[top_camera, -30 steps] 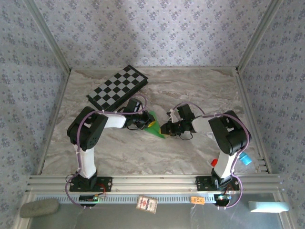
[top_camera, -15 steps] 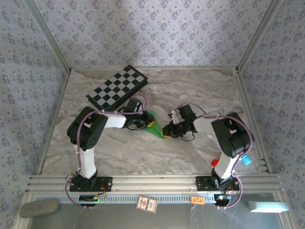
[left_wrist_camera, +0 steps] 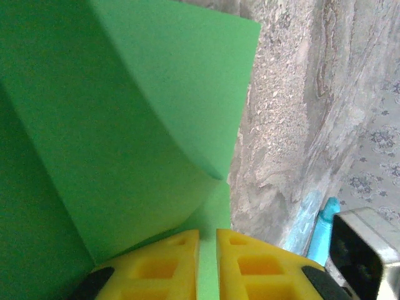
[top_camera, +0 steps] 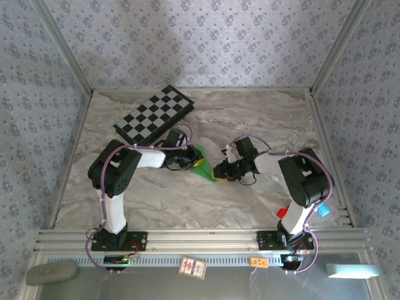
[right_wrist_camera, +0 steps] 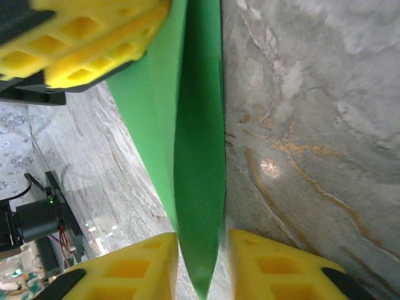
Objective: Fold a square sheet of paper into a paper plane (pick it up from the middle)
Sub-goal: Fourth fold the wing at the center of the table.
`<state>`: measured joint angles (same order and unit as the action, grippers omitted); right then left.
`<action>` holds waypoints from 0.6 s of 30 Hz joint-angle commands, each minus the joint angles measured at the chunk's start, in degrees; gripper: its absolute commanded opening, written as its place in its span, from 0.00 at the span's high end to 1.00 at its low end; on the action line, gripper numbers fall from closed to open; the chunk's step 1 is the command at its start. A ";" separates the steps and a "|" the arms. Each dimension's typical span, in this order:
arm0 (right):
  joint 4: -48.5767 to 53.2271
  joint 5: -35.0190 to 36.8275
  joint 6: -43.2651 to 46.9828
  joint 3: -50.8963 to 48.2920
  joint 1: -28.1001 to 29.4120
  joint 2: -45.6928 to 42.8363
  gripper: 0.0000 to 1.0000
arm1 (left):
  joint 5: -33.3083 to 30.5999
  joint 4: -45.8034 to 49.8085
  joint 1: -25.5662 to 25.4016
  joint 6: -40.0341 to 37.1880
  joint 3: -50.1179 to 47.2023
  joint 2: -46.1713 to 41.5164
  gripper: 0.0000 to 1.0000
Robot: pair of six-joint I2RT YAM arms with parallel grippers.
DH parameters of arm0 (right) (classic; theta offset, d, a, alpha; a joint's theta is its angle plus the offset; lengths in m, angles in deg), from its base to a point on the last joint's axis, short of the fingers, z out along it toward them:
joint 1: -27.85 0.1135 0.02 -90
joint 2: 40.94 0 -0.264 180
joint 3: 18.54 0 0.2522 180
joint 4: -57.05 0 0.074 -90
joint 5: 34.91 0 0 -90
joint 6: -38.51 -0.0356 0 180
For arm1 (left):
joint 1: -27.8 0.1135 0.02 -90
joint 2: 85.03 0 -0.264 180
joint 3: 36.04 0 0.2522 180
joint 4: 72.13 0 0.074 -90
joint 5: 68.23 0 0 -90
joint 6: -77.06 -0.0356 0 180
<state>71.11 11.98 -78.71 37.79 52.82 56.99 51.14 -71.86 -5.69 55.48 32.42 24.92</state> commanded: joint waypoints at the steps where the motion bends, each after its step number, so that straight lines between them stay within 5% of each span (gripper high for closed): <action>1: 0.21 3.47 -0.02 -1.04 -2.08 -5.80 0.68 | 0.89 0.76 0.19 -0.89 0.44 -0.35 0.85; 18: -0.45 -1.00 -0.55 5.64 3.61 1.76 0.81 | 1.06 0.14 0.19 -0.70 0.84 0.00 0.86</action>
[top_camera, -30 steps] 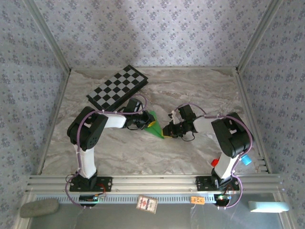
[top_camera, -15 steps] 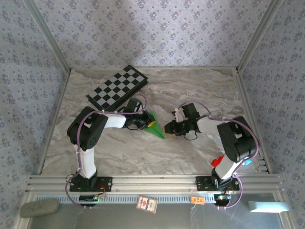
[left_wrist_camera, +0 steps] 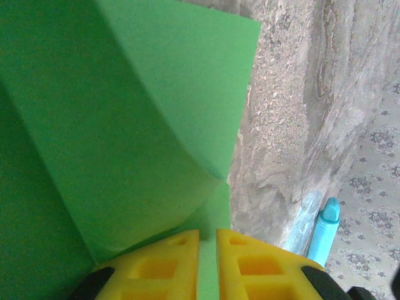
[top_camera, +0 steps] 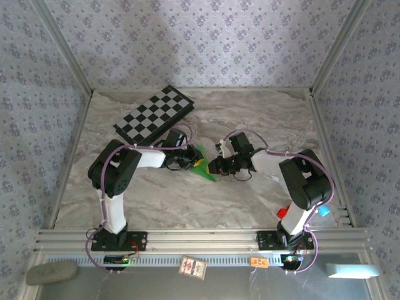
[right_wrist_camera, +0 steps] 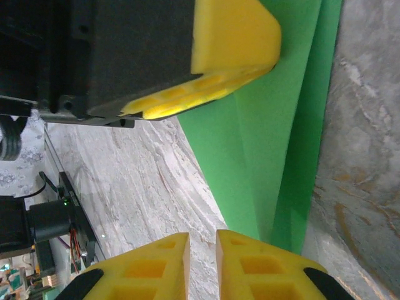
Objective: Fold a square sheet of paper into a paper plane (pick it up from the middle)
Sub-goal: Fourth fold the wing at the center of the table.
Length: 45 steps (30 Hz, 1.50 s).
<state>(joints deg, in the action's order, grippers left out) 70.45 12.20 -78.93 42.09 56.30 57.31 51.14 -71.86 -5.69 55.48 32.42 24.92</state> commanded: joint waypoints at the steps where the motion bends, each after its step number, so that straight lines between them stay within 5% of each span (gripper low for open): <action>1: 0.08 -1.31 -0.29 1.26 0.27 1.75 0.81 | 1.18 0.15 0.21 -0.70 0.85 0.00 0.85; 45: 6.19 3.43 2.66 1.88 1.94 5.89 0.82 | 0.87 0.15 0.17 -0.44 0.41 -0.17 0.85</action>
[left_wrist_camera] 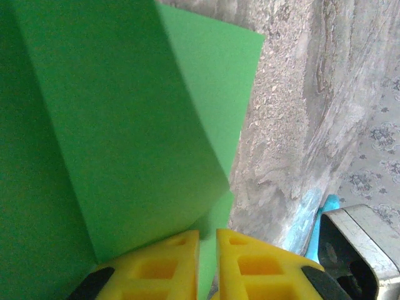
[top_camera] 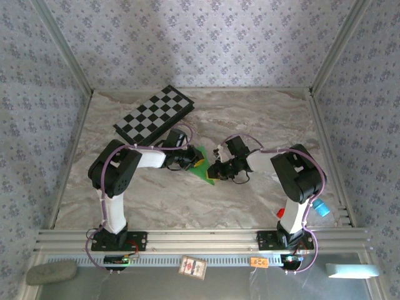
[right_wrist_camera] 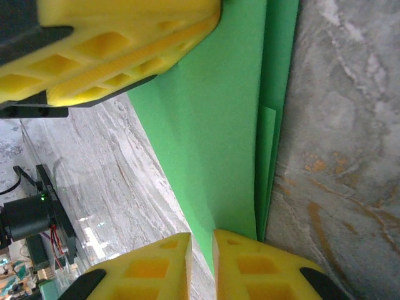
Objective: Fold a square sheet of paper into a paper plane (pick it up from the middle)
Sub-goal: Fourth fold the wing at the center of the table.
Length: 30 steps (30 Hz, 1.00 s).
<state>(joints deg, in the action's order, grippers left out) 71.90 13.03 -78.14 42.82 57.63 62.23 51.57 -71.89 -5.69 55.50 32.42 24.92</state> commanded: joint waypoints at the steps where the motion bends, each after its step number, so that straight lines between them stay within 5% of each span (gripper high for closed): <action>1: 5.71 3.30 2.32 1.48 0.79 1.04 0.82 | 0.44 0.17 0.18 -0.50 0.41 -0.18 0.85; 15: 20.65 13.31 14.28 6.89 1.96 1.56 0.83 | 0.23 2.92 1.07 -4.04 1.62 -4.36 0.86; 30: 22.38 11.55 17.29 8.04 -0.64 3.01 0.84 | 0.48 4.77 1.15 -8.64 3.03 -2.00 0.87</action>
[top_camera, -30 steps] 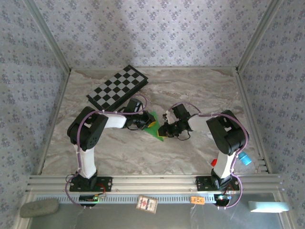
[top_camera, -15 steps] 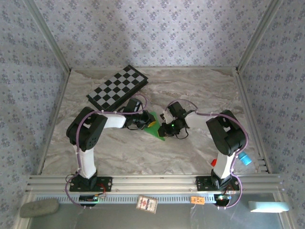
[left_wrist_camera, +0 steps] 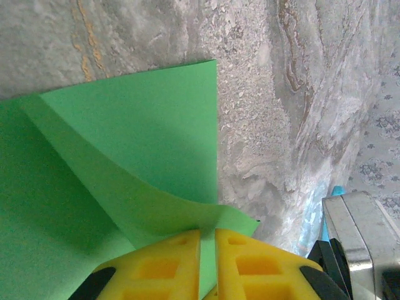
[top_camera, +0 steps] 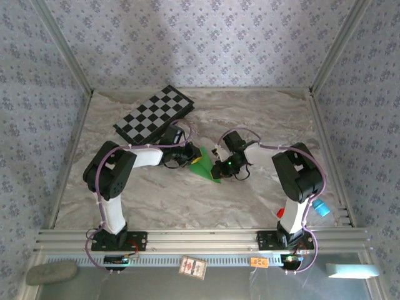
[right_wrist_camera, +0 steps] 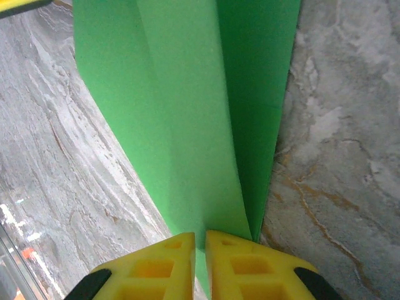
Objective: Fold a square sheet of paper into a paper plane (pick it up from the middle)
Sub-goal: Fourth fold the wing at the center of the table.
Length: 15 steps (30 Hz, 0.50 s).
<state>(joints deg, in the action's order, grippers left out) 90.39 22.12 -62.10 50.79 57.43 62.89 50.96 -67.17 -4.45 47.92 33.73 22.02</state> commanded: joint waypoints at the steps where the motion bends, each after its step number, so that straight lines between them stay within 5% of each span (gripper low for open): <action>1: 3.81 2.49 1.18 0.06 -0.49 2.39 0.84 | 1.09 0.01 -0.17 -1.08 1.89 1.27 0.87; 15: 4.25 2.73 0.84 0.06 -0.76 2.87 0.84 | -0.92 0.95 -0.10 -0.13 1.91 3.56 0.87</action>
<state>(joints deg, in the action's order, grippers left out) 91.00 21.62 -62.10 51.25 57.17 63.37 50.83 -67.14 -4.45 47.96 34.36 24.73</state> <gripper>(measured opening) 0.157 0.127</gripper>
